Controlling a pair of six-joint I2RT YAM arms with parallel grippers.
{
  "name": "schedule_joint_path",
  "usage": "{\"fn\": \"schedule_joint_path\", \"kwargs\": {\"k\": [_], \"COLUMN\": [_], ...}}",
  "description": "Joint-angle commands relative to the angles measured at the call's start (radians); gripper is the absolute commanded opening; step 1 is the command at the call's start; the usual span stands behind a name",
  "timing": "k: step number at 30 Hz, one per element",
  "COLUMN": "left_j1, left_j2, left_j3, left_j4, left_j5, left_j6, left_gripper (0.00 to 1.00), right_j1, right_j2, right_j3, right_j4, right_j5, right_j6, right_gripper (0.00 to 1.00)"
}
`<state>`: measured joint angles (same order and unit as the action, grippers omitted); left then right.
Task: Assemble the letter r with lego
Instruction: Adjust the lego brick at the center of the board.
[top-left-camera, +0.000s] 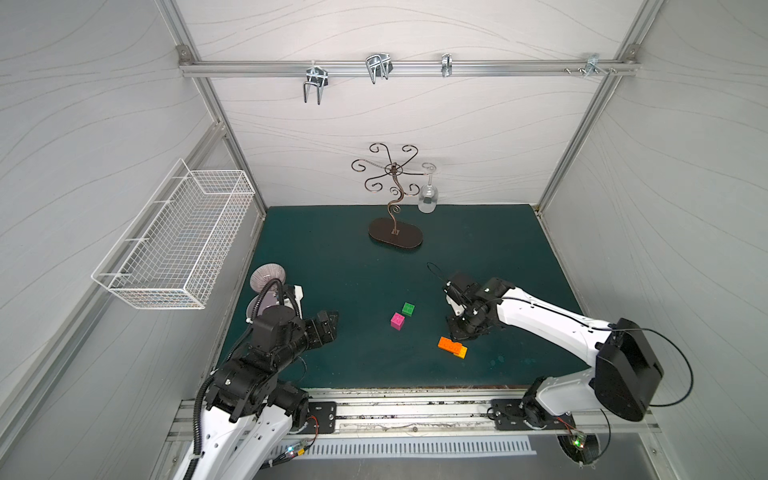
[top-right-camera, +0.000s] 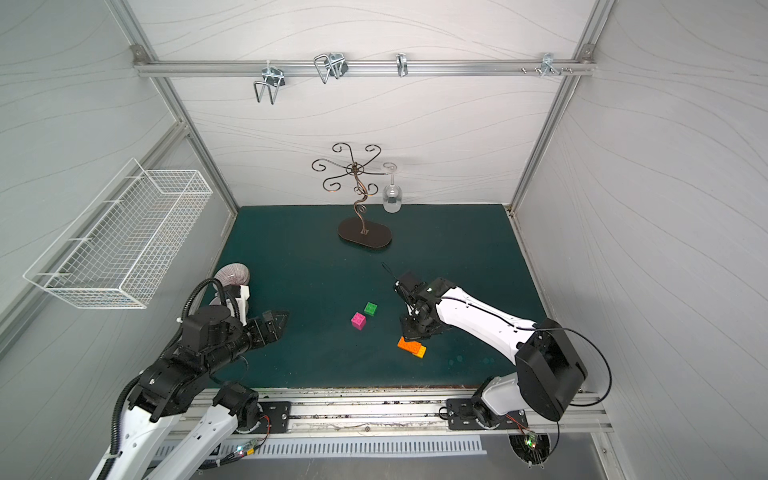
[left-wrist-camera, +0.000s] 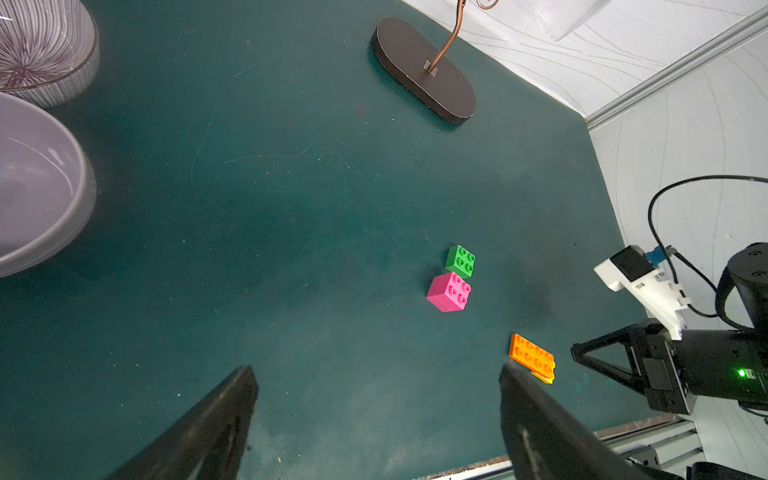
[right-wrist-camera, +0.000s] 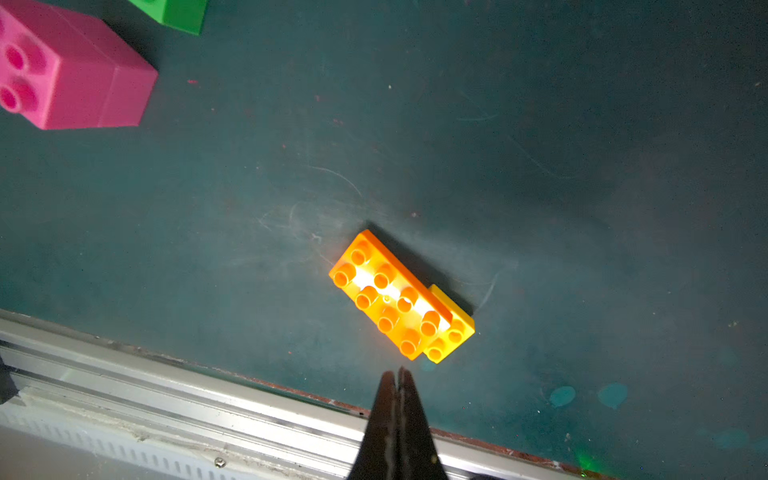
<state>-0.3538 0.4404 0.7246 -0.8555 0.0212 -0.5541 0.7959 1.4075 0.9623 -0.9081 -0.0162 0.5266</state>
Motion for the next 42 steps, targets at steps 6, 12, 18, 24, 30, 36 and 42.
{"fn": "schedule_joint_path", "kwargs": {"k": [6,12,18,24,30,36,42], "left_j1": [-0.005,-0.010,-0.023,-0.027,-0.031,-0.039,-0.047], "left_j2": [0.010,0.009,-0.003,-0.002,0.000,0.000,-0.001], "left_j3": [0.007,0.007,0.007,0.007,0.007,0.009,0.010], "left_j4": [0.036,0.035,0.032,0.032,0.030,0.026,0.023], "left_j5": [-0.004,-0.009,-0.024,-0.026,-0.031,-0.040,-0.049], "left_j6": [-0.003,-0.003,-0.007,-0.007,-0.009,-0.014,-0.015], "left_gripper": [0.94,0.94,0.94,0.94,0.94,0.94,0.94], "right_j1": [-0.006,-0.005,-0.004,-0.004,-0.003,-0.004,-0.004], "right_j2": [0.023,-0.009,-0.068,-0.087,-0.082,-0.045,-0.020], "right_j3": [-0.045,-0.078,-0.165,-0.197,-0.171,-0.170,-0.184], "right_j4": [-0.002,0.045,0.096,0.123,0.122,0.137,0.162], "right_j5": [-0.024,-0.030,-0.044,-0.051,-0.049,-0.043,-0.042], "right_j6": [-0.005,-0.004,0.012,0.005,-0.007,-0.022,-0.032], "right_gripper": [0.00,0.00,0.00,0.00,0.00,0.00,0.00]}}
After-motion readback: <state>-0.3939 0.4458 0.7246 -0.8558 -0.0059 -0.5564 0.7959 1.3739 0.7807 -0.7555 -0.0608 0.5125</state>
